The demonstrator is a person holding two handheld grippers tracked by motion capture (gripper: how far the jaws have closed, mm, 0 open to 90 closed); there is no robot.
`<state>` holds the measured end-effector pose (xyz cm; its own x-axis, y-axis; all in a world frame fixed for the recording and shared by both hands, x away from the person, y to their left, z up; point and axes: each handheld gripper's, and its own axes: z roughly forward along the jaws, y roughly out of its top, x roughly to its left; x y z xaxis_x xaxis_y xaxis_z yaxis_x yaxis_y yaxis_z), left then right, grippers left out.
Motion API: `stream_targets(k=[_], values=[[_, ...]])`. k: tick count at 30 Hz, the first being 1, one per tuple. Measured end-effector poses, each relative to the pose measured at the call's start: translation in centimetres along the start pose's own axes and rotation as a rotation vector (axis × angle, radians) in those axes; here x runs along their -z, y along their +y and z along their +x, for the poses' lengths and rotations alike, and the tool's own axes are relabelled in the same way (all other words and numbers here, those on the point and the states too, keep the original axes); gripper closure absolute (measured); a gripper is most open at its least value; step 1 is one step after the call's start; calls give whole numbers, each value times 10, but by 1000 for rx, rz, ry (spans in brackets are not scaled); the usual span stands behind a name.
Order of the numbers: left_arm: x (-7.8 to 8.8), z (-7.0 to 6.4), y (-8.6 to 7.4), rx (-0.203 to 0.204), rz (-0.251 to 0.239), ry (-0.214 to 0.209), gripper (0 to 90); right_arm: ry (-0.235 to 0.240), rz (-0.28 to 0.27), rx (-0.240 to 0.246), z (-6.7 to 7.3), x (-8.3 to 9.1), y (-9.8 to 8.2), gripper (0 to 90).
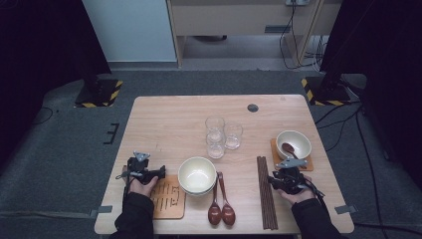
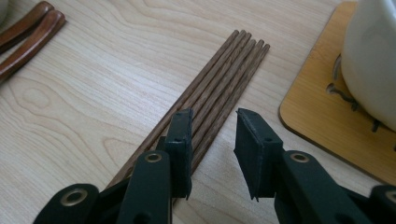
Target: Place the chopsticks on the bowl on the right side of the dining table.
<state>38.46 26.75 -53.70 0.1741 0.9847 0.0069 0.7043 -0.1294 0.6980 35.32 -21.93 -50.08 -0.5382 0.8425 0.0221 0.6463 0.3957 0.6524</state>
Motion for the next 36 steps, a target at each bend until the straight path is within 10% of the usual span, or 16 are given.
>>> stream_targets(k=[36], values=[[0,0,0,0,0,0,0,10,82,-3,0,-13,-3,770]])
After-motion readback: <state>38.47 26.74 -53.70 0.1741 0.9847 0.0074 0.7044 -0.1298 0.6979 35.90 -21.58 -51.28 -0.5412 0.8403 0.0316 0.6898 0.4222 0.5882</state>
